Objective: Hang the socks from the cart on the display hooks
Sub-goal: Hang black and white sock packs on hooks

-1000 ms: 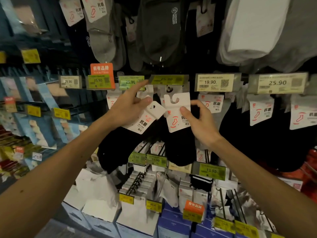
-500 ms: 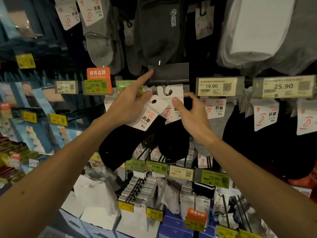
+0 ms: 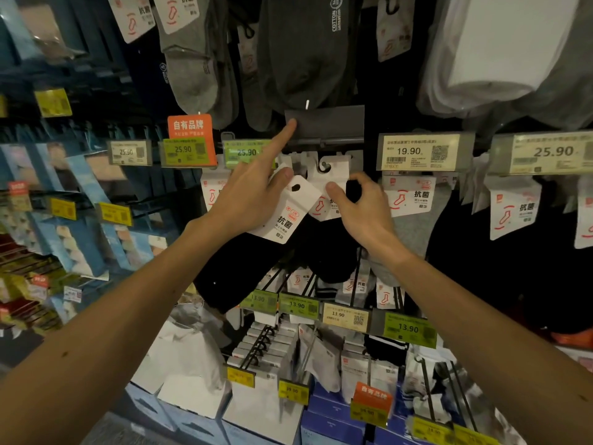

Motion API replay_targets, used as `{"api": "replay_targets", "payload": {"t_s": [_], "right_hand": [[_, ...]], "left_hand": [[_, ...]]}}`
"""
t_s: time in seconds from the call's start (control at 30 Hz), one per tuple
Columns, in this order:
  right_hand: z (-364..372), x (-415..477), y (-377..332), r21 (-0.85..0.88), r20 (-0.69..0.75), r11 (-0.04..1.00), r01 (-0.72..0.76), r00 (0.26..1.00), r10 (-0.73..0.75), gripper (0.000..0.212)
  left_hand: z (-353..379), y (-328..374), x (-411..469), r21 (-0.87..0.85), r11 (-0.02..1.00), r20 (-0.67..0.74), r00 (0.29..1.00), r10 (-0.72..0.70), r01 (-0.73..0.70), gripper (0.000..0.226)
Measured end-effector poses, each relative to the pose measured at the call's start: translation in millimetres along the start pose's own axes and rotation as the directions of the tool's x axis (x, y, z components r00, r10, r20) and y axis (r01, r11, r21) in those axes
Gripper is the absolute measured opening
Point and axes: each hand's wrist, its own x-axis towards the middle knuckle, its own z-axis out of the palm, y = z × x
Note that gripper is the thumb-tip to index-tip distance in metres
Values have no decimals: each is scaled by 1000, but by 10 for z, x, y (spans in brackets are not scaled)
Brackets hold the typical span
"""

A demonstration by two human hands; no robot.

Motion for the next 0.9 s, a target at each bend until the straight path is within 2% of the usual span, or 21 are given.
{"api": "replay_targets", "payload": {"t_s": [0.17, 0.33, 0.43, 0.5, 0.67, 0.77, 0.9], "right_hand": [[-63, -174, 102, -3, -28, 1000, 30, 999, -30, 50], [-46, -563, 107, -129, -197, 965, 229, 948, -251, 63], [-25, -650, 17, 108, -24, 977, 184, 983, -183, 56], [5, -629, -18, 185, 60, 969, 165, 982, -178, 52], [-19, -466, -18, 147, 10, 971, 187, 982, -190, 47], [-61, -377, 23, 99, 32, 981, 168, 985, -172, 45], [-85, -293, 70, 14, 58, 985, 170, 984, -171, 45]], "left_hand": [[36, -38, -15, -24, 1000, -6, 1000, 10, -10, 66], [163, -95, 6, -204, 979, -71, 997, 18, -32, 60], [308, -53, 23, -343, 938, -165, 986, -11, -47, 54], [435, 0, 40, -398, 915, -247, 968, -39, -65, 49], [668, 104, 116, -500, 862, -404, 903, -146, -84, 46], [774, 127, 180, -466, 879, -461, 876, -142, -103, 48], [864, 83, 218, -398, 910, -479, 872, -96, -118, 56]]}}
